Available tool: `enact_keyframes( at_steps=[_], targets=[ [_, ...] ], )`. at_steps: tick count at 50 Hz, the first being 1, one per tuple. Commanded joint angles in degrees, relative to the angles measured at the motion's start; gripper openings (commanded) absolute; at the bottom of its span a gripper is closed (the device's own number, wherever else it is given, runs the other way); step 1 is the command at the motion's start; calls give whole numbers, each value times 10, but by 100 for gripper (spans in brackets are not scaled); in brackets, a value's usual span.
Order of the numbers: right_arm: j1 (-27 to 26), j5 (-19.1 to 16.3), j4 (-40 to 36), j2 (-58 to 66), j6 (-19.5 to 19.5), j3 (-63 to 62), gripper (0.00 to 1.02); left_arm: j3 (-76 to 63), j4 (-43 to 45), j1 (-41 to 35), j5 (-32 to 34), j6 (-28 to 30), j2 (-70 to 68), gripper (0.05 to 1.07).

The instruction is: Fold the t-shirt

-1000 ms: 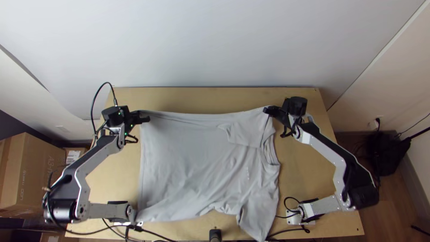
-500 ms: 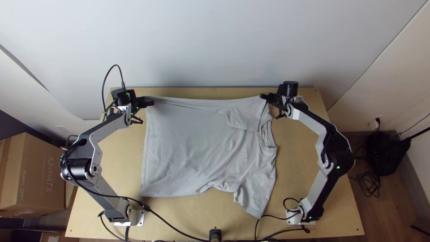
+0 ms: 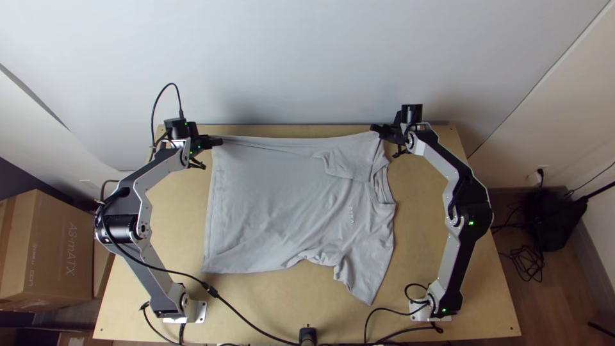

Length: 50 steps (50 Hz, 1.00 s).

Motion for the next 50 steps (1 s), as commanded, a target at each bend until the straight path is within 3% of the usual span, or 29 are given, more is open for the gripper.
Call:
enact_keyframes(
  at_steps=[1,18,50],
  targets=[
    [-6,6,-10,-22,4,5,2,14,-30,3,-2,-9,-8,8],
    [11,5,-93,-81,4,-35,2,-65,-62,2,30,-3,-77,8],
    [20,5,-89,-225,-4,-251,2,-204,-45,17,49,15,-166,8]
  ],
)
